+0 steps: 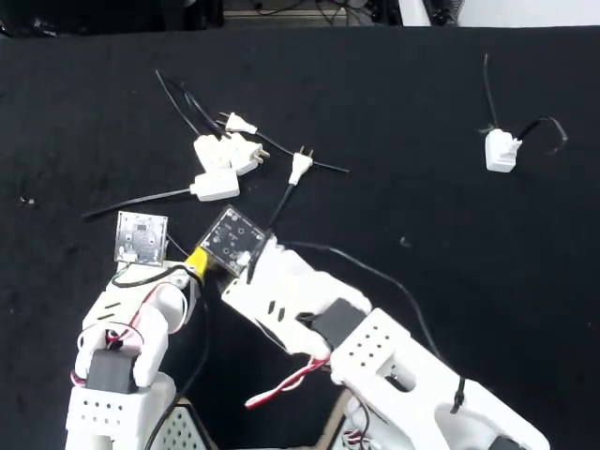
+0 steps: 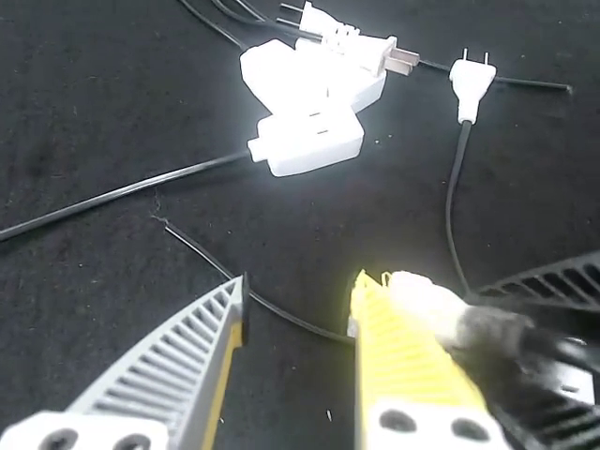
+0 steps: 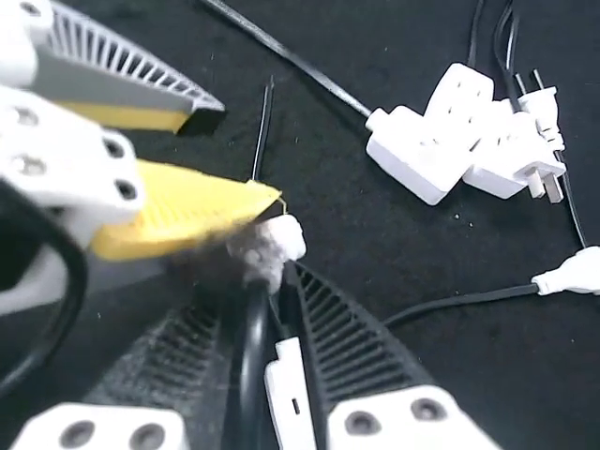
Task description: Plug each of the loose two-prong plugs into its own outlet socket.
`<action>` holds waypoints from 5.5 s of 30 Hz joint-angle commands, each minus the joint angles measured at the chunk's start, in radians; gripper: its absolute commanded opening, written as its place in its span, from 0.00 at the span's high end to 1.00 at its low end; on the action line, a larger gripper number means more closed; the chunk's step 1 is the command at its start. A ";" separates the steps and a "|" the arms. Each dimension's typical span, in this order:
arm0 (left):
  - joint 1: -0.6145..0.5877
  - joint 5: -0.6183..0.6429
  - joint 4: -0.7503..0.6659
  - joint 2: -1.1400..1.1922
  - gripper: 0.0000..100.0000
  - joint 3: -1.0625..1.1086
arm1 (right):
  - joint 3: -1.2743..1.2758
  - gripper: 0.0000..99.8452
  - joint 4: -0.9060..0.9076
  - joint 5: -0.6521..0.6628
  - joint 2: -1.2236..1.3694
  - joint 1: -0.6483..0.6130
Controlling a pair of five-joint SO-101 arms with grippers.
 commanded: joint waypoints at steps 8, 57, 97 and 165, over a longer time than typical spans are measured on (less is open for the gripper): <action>0.010 -0.008 0.003 0.002 0.81 -0.002 | -0.010 0.99 0.018 -0.017 -0.038 0.040; -0.136 0.000 -0.005 0.000 0.81 -0.028 | -0.437 0.88 0.583 0.479 0.535 0.689; -0.139 0.000 -0.005 0.000 0.81 -0.030 | -0.280 0.99 0.661 0.477 0.352 0.491; -0.139 0.000 -0.003 0.000 0.81 -0.028 | -0.133 0.89 0.618 0.534 0.456 0.468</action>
